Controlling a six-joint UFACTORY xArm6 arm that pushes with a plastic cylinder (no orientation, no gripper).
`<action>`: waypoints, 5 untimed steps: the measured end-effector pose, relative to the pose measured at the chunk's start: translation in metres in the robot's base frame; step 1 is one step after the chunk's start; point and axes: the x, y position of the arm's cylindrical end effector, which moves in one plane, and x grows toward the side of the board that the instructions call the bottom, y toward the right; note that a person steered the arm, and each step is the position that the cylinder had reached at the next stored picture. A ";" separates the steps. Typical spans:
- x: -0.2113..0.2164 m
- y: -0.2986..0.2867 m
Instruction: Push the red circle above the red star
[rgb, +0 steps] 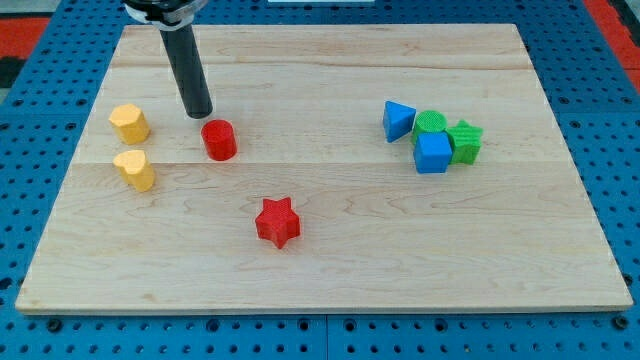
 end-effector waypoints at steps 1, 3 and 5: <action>0.025 0.021; 0.064 0.042; 0.100 0.080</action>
